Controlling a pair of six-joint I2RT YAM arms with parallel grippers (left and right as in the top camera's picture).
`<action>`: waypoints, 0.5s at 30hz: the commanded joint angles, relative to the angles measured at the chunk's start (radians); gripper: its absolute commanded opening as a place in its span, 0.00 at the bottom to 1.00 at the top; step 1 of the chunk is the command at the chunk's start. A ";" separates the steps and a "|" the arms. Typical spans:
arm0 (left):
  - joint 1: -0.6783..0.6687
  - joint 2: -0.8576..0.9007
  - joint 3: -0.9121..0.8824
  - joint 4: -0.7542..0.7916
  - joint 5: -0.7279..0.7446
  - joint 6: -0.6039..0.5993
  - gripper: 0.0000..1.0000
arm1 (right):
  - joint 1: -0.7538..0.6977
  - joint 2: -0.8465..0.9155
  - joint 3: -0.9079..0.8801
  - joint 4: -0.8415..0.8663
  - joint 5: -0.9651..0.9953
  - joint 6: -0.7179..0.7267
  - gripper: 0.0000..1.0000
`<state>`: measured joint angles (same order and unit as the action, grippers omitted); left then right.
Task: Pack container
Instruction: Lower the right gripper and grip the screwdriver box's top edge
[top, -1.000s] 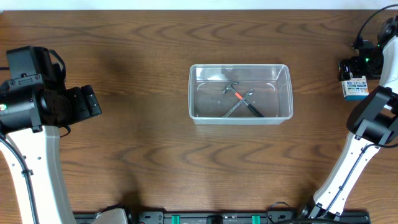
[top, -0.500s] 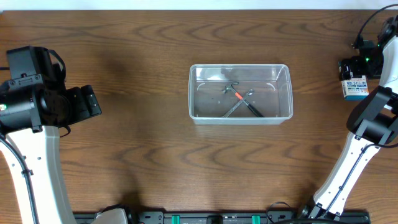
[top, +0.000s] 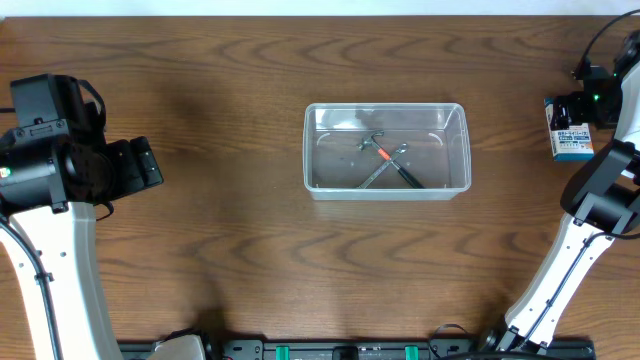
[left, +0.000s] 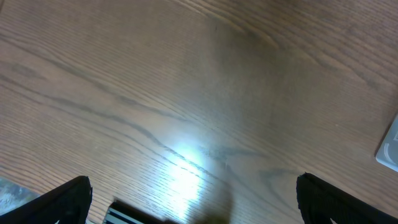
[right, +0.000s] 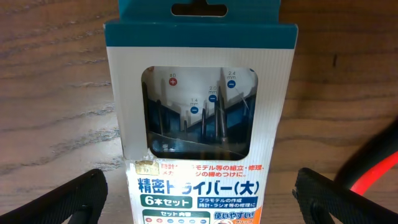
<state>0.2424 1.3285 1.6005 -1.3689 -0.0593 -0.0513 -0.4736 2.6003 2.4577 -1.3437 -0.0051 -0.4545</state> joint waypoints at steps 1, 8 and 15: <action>0.005 -0.002 0.011 -0.003 -0.002 0.006 0.98 | -0.004 0.004 0.001 0.006 -0.014 -0.015 0.99; 0.005 -0.002 0.011 -0.003 -0.002 0.006 0.98 | -0.004 0.017 0.001 0.005 -0.014 -0.015 0.99; 0.005 -0.002 0.011 -0.003 -0.002 0.006 0.98 | -0.002 0.053 0.001 -0.006 -0.014 -0.014 0.99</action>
<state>0.2424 1.3285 1.6005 -1.3689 -0.0593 -0.0513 -0.4736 2.6122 2.4577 -1.3460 -0.0082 -0.4572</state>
